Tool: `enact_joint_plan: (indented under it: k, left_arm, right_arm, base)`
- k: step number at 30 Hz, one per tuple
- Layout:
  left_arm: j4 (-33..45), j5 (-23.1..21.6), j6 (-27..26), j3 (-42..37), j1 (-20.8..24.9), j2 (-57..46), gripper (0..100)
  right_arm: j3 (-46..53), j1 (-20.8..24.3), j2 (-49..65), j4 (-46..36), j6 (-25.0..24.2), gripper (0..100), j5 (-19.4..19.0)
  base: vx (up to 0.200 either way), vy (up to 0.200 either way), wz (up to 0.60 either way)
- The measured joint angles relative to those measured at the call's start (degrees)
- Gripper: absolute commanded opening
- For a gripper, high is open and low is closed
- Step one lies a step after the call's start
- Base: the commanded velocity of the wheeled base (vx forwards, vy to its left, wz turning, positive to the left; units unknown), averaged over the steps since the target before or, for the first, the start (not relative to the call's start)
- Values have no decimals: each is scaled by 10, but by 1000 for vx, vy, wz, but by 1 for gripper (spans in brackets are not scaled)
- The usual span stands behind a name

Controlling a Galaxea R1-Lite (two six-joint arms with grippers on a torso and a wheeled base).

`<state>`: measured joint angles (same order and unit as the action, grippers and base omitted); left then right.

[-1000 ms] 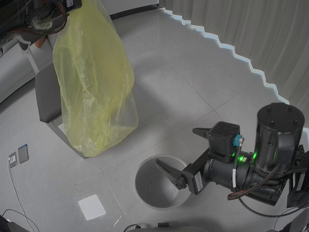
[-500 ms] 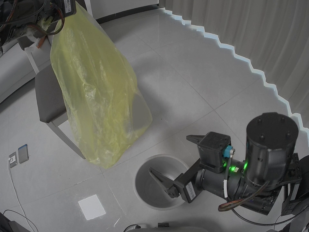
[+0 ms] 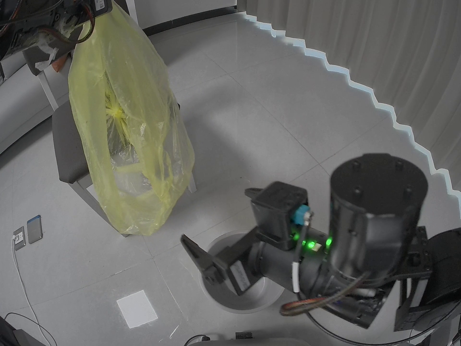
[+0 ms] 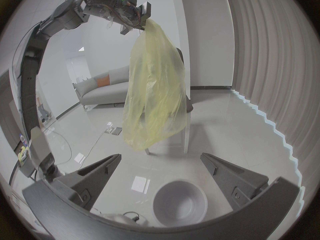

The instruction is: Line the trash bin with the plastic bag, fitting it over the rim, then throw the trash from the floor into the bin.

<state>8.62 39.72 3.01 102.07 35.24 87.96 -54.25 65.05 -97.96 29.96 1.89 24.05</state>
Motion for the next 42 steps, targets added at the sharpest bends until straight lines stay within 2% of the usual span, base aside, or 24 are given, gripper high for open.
enact_joint_plan:
  k: [11, 16, 27, 32, 38, 42]
  left_arm:
    - [0, 0, 4, 10, -5, -11, 0]
    - [0, 0, 12, 16, -9, -12, 0]
    - [-1, 0, 13, 12, -26, -10, 0]
    - [0, 0, 14, 11, -27, -12, 0]
    - [-1, 0, 14, 11, -27, -16, 0]
    - [-1, 0, 18, 13, -26, -18, 0]
  right_arm:
    - [-137, 2, -129, 11, 1, 100, 11]
    - [-152, 16, -157, 10, 2, 100, 16]
    - [-165, 68, -149, -39, -2, 100, 57]
    - [-197, 62, -167, -40, -2, 100, 66]
    - [-243, 27, -200, -46, -1, 100, 67]
    - [-290, 6, -222, -78, -2, 100, 67]
  base:
    - [0, 0, 0]
    - [0, 0, 0]
    - [0, 0, 0]
    - [0, 0, 0]
    - [0, 0, 0]
    - [0, 0, 0]
